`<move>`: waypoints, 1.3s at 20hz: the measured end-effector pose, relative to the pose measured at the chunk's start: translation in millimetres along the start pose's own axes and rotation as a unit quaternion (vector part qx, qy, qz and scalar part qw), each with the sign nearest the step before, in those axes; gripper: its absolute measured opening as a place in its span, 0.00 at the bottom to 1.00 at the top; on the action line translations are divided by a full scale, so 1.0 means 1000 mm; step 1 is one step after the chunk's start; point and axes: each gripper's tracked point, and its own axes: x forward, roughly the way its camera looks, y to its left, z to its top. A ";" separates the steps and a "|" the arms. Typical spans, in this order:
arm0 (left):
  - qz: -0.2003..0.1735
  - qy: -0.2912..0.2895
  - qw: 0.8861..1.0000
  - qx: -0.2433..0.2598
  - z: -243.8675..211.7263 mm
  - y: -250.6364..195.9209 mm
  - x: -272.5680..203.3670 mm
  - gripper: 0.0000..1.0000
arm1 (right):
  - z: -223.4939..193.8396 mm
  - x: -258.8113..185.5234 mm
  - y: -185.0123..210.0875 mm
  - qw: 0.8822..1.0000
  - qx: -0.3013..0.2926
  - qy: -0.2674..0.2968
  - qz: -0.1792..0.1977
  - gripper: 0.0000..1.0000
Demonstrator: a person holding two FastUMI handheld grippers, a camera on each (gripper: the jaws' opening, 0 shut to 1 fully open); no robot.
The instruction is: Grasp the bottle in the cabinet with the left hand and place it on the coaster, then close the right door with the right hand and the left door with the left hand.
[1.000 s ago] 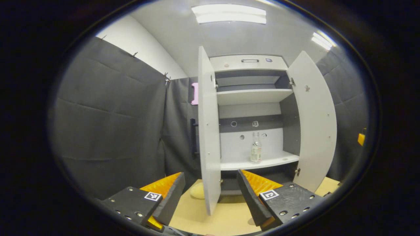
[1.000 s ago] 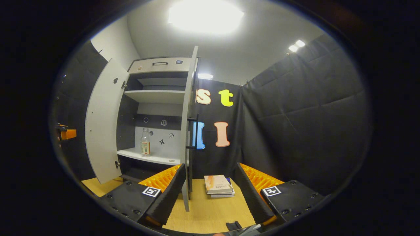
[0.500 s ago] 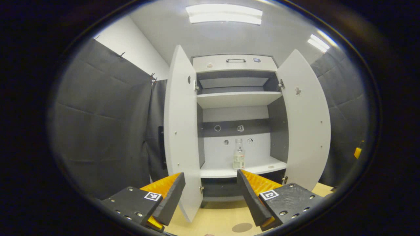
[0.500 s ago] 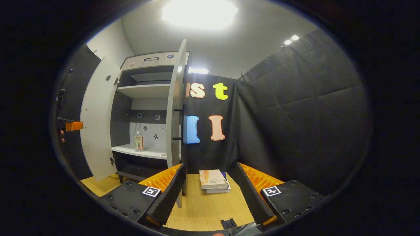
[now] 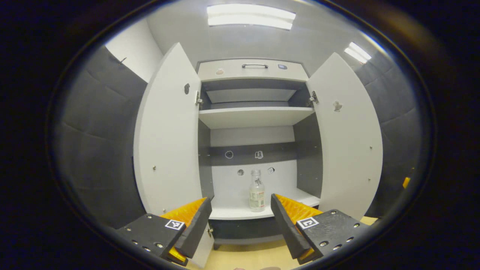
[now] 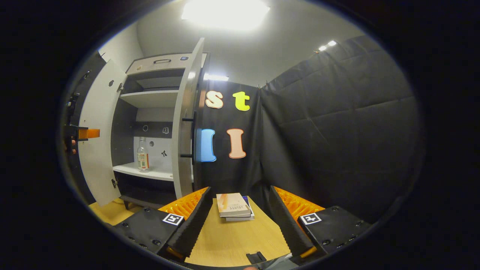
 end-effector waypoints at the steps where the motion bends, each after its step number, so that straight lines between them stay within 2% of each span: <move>1: -0.005 -0.001 1.000 0.000 0.000 -0.002 0.010 0.91 | 0.000 0.003 0.001 1.000 0.000 -0.002 -0.005 0.97; 4: -0.020 0.001 1.000 -0.003 -0.004 -0.005 0.044 0.93 | 0.001 0.012 0.001 1.000 -0.006 -0.004 -0.024 0.96; 5: -0.024 0.002 1.000 -0.004 -0.006 -0.007 0.055 0.93 | 0.000 0.013 0.000 1.000 -0.008 -0.004 -0.030 0.93; 11: -0.046 0.003 0.999 -0.011 -0.014 -0.015 0.106 0.93 | -0.004 0.023 -0.002 0.998 -0.019 0.000 -0.064 0.93; 12: -0.049 0.004 0.999 -0.013 -0.016 -0.017 0.114 0.93 | -0.004 0.026 -0.003 0.997 -0.020 0.000 -0.071 0.96; 14: -0.056 0.006 0.998 -0.016 -0.020 -0.022 0.131 0.93 | -0.003 0.029 -0.005 0.996 -0.018 -0.001 -0.083 0.93; 16: -0.062 0.007 0.998 -0.014 -0.024 -0.026 0.150 0.93 | -0.004 0.032 -0.006 0.995 -0.018 -0.002 -0.095 0.96; 17: -0.064 0.007 0.998 -0.012 -0.026 -0.028 0.158 0.93 | -0.005 0.033 -0.008 0.995 -0.020 -0.001 -0.102 0.93; 19: -0.069 0.006 0.998 -0.014 -0.029 -0.032 0.175 0.93 | -0.006 0.035 -0.012 0.993 -0.023 0.000 -0.115 0.96; 23: -0.078 0.012 0.997 -0.021 -0.039 -0.040 0.208 0.93 | -0.008 0.038 -0.019 0.990 -0.021 0.002 -0.142 0.93; 25: -0.080 0.014 0.996 -0.019 -0.043 -0.043 0.225 0.93 | -0.011 0.039 -0.021 0.988 -0.021 0.006 -0.153 0.97; 26: -0.082 0.015 0.996 -0.019 -0.045 -0.044 0.233 0.93 | -0.012 0.040 -0.022 0.987 -0.021 0.008 -0.158 0.93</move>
